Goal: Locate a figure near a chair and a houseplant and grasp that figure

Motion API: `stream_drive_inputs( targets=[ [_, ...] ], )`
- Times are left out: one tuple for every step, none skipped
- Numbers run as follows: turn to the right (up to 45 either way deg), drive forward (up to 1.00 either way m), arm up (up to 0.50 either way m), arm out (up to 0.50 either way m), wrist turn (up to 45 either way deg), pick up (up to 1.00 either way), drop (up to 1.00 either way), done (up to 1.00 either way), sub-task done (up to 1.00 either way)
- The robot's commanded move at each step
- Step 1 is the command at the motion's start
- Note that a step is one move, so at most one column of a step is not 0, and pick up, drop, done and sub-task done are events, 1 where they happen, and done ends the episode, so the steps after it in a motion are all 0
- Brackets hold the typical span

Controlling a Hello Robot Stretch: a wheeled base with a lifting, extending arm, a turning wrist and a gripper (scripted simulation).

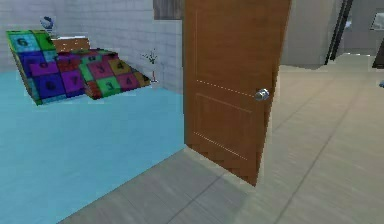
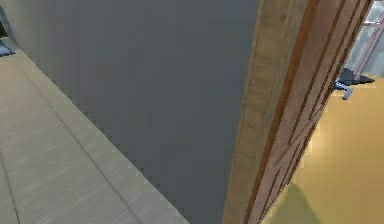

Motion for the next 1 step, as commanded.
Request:
stream_drive_inputs(
  targets=[
    [9.0,0.00,0.00,0.00,0.0,0.00,0.00,0.00,0.00]
  ],
)
